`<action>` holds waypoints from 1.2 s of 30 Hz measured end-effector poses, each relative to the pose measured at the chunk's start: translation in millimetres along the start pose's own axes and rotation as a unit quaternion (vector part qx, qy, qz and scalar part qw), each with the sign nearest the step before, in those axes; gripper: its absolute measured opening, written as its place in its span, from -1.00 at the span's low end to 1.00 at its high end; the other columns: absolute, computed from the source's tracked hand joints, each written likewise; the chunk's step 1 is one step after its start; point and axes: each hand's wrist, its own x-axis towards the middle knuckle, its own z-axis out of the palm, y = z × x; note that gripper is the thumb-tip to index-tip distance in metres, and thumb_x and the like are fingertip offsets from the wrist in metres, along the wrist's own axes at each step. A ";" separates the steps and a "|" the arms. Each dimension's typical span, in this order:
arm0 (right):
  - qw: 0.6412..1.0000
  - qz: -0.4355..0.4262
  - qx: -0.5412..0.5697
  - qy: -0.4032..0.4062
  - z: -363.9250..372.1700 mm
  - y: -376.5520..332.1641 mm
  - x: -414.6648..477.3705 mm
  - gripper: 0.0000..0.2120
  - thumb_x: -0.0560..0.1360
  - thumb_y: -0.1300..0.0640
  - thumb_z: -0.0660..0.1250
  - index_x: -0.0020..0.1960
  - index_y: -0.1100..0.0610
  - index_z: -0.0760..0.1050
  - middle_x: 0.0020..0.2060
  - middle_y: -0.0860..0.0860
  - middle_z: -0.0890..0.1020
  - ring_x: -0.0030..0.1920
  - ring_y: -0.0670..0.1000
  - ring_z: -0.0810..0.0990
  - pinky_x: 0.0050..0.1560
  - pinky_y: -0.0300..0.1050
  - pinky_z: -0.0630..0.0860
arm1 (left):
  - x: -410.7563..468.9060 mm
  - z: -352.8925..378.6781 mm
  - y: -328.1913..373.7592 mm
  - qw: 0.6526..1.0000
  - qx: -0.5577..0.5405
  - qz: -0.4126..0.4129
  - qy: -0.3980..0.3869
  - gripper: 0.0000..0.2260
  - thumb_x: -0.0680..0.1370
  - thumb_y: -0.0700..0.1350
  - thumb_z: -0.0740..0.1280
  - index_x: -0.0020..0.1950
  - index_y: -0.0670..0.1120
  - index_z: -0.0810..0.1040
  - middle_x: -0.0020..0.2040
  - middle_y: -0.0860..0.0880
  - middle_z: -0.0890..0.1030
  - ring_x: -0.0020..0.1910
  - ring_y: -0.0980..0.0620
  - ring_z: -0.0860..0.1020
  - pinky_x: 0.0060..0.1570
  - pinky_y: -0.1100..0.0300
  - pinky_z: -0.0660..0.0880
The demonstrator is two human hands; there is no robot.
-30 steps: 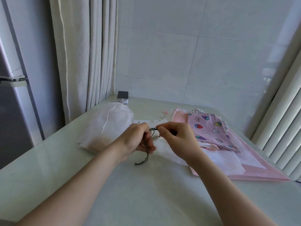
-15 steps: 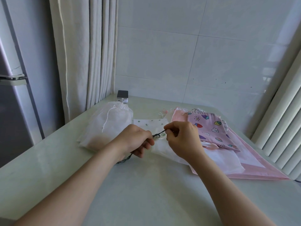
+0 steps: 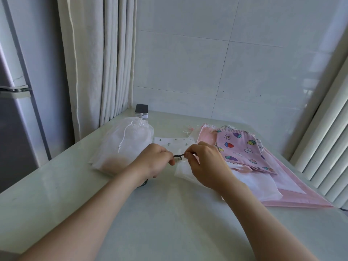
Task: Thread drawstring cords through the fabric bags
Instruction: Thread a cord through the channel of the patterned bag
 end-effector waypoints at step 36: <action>0.945 0.161 0.270 0.087 -2.6 -4.7 5.5 -0.82 0.63 0.15 0.30 -0.07 0.07 0.66 -0.34 -0.12 0.71 -0.50 -0.18 0.44 -0.42 -0.33 0.28 | 8.9 0.6 -7.9 0.982 -0.021 0.172 0.082 -0.75 0.68 0.01 0.32 -0.19 0.01 0.49 -0.37 0.15 0.42 -0.34 0.09 0.36 -0.25 0.14 0.31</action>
